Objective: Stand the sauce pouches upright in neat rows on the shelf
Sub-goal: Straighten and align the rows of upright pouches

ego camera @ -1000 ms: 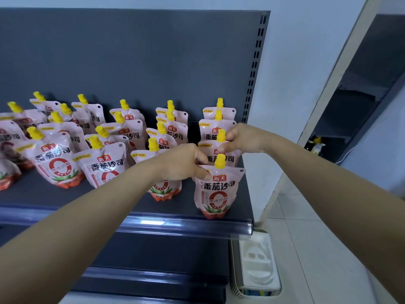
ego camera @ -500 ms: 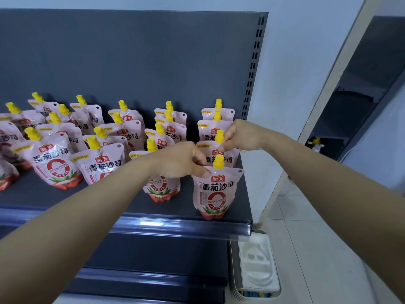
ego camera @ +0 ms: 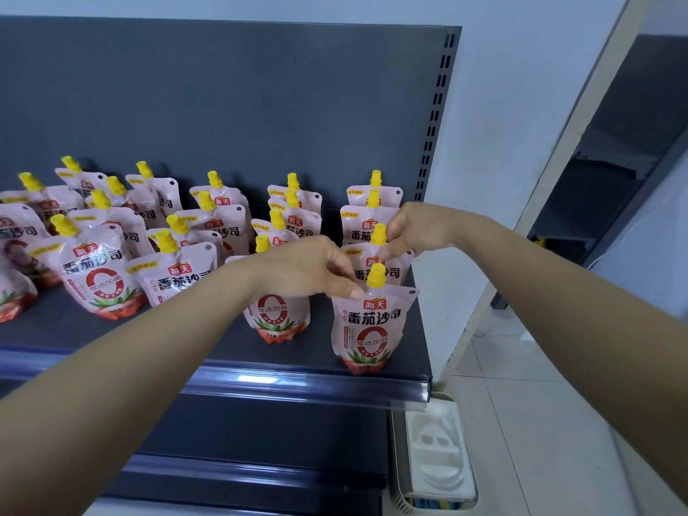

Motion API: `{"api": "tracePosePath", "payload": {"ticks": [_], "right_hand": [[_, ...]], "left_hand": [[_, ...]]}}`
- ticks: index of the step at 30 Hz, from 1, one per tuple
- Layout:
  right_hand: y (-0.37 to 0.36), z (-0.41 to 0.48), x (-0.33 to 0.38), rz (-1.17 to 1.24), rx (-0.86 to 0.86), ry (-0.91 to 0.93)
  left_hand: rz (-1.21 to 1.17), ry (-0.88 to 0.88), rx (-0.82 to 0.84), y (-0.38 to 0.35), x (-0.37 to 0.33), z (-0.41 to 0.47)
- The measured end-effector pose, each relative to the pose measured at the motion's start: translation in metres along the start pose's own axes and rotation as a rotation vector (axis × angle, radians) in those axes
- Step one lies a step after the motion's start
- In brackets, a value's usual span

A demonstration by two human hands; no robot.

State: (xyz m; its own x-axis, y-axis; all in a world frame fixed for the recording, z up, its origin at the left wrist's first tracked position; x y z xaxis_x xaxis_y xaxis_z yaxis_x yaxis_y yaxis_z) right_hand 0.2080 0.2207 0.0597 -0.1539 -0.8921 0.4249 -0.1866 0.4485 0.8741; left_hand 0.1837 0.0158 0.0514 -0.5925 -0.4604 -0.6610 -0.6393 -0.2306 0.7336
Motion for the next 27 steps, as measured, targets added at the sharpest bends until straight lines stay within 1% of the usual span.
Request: {"api": "tracePosePath", "payload": {"ticks": [2,4,7,10,14,18,23,27], "right_hand": [[0.011,-0.007,0.005,0.050,-0.027,0.008],[0.023,-0.015,0.013,0.110,-0.089,0.036],[0.035,-0.019,0.033,0.068,-0.231,0.113],[0.031,-0.015,0.063,0.046,-0.253,0.181],[0.011,0.005,0.097,-0.062,-0.159,0.202],[-0.010,0.031,0.116,-0.156,-0.061,0.149],[-0.028,0.055,0.125,-0.224,-0.025,0.086],[-0.034,0.062,0.129,-0.277,-0.013,0.037]], "left_hand": [[-0.014,-0.018,-0.077,0.010,-0.002,-0.006],[-0.009,-0.034,-0.195,0.023,-0.003,-0.014],[0.004,-0.032,-0.372,0.046,0.003,-0.026],[0.018,0.009,-0.444,0.065,0.018,-0.038],[0.055,0.113,-0.387,0.065,0.047,-0.051],[0.029,0.078,-0.421,0.056,0.067,-0.055],[0.195,0.153,-0.324,0.051,0.087,-0.049],[0.147,0.121,-0.307,0.053,0.094,-0.051]]}}
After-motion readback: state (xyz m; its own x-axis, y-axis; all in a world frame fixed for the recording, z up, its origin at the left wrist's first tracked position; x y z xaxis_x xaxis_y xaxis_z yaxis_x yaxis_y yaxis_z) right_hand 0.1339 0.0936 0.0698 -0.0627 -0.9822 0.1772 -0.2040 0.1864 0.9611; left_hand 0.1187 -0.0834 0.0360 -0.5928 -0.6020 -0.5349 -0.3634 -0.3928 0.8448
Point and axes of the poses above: each hand's wrist, its own z-axis towards the middle knuckle, its own y-axis out of the back of the hand, x = y × z, the point moved 1 cm from there along z, towards the middle knuckle, and after that the axes turned 1 degree about -x, right-handed, at the moved point
